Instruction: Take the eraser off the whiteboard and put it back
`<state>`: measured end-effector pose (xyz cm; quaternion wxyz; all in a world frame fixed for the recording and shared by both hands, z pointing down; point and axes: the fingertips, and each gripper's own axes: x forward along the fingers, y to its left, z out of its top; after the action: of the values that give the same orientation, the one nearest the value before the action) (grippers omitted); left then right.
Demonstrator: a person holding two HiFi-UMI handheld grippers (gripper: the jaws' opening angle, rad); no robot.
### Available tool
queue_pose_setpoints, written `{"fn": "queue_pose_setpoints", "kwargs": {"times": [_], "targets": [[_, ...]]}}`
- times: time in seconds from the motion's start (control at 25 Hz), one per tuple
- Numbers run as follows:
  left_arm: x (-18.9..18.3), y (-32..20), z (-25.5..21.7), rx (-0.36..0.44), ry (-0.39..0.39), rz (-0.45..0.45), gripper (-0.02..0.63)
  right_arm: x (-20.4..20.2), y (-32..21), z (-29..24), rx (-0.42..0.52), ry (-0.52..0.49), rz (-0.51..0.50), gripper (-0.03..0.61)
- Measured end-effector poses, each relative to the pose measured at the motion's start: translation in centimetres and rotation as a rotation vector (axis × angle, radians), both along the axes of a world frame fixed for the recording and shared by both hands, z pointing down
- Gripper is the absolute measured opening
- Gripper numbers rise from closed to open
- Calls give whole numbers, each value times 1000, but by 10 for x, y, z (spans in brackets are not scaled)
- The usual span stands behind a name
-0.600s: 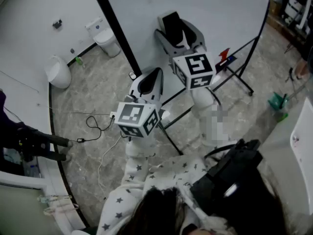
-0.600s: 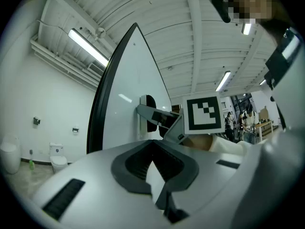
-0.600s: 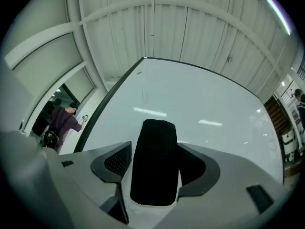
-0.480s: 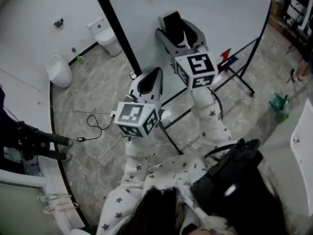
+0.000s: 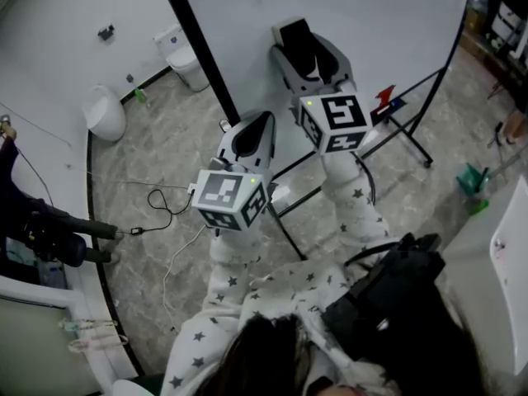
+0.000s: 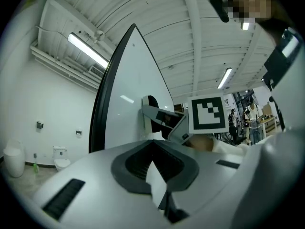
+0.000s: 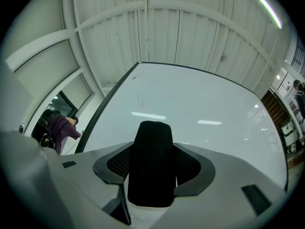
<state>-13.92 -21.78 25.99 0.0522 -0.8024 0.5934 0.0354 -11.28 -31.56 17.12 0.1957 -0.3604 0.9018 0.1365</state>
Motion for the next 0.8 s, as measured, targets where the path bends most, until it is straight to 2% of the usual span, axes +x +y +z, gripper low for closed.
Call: {"fn": "queue_pose_setpoints", "kwargs": {"times": [0.24, 0.6, 0.8], "targets": [[-5, -9, -13, 3, 11, 3, 2, 8, -2, -10, -9, -19, -9, 253], [-19, -39, -29, -3, 50, 63, 2, 3, -5, -6, -54, 28, -14, 253], [-16, -45, -30, -5, 51, 90, 2, 14, 6, -4, -72, 46, -8, 255]]}}
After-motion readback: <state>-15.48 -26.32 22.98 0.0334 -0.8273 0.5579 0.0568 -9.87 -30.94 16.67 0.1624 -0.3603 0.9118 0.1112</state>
